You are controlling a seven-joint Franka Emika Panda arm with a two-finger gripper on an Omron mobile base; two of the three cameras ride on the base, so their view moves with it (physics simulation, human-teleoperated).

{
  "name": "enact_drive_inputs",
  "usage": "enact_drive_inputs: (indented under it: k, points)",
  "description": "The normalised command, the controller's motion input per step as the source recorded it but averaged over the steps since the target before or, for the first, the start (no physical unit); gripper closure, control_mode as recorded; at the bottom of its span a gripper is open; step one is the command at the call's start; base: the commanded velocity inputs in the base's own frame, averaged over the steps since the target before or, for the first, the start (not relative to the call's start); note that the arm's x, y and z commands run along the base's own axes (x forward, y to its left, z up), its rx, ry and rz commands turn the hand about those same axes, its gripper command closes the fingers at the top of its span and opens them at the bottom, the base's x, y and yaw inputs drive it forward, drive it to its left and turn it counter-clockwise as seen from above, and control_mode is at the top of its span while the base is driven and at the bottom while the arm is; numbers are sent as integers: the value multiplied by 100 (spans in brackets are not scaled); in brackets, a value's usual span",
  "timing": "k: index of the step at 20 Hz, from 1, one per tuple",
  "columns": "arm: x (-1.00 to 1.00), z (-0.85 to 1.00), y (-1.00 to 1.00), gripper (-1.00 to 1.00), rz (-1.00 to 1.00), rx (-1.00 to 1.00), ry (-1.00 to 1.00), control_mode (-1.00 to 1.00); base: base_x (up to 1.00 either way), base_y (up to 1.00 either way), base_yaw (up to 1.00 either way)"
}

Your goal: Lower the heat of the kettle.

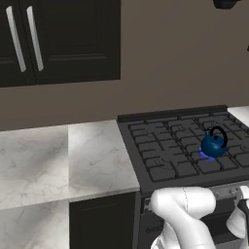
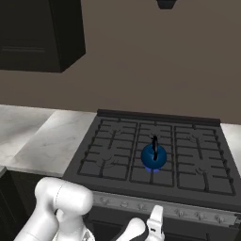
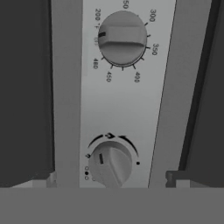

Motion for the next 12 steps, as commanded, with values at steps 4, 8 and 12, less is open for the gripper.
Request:
enact_drive_inputs:
  k: [4, 8, 12]
  points:
    - [7, 0, 0, -100, 0, 0, 0, -100, 0, 0, 0]
    - [10, 0, 0, -100, 1, 0, 0, -100, 0, 0, 0]
    - [8, 0, 0, -100, 1, 0, 0, -100, 0, 0, 0]
